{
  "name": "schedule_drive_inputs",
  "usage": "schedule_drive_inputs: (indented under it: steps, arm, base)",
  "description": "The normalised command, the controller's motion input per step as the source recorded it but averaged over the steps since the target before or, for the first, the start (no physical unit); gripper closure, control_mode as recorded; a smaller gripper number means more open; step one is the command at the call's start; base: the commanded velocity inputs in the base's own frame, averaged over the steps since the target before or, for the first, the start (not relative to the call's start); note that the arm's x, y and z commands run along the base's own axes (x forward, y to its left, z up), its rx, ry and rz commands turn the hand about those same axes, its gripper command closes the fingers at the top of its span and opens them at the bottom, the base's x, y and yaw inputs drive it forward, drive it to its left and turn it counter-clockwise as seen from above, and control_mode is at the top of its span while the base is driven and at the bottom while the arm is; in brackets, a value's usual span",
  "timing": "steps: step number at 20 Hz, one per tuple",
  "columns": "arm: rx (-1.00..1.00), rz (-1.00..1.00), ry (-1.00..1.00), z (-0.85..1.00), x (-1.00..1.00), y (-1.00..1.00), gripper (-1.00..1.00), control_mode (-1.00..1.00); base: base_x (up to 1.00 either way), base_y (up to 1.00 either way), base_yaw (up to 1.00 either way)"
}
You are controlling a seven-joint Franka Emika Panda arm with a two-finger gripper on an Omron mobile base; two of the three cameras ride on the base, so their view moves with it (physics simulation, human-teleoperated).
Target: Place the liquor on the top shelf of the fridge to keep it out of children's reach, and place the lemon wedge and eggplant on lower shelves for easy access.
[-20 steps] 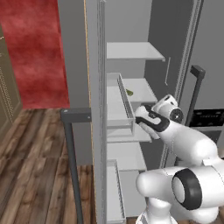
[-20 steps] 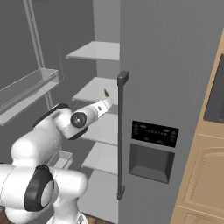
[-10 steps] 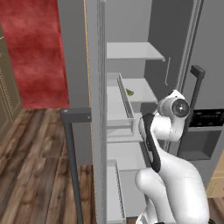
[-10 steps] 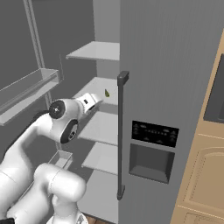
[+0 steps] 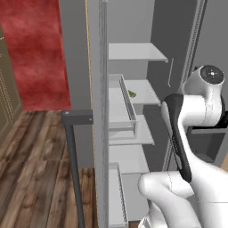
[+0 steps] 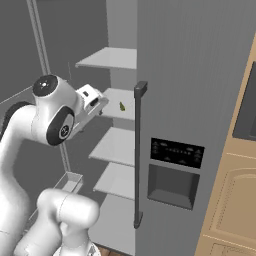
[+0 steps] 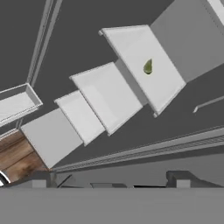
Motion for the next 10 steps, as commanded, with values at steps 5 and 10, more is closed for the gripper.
schedule_drive_inputs:
  steps: [5, 10]
  arm:
    - [0.19, 0.03, -0.06, -0.07, -0.78, 0.28, -1.0, -1.0]
    - [0.03, 0.08, 0.04, 0.14, -0.68, 0.3, -1.0, -1.0]
  base:
    - [0.0, 0.0, 0.0]
    - [0.0, 0.0, 0.0]
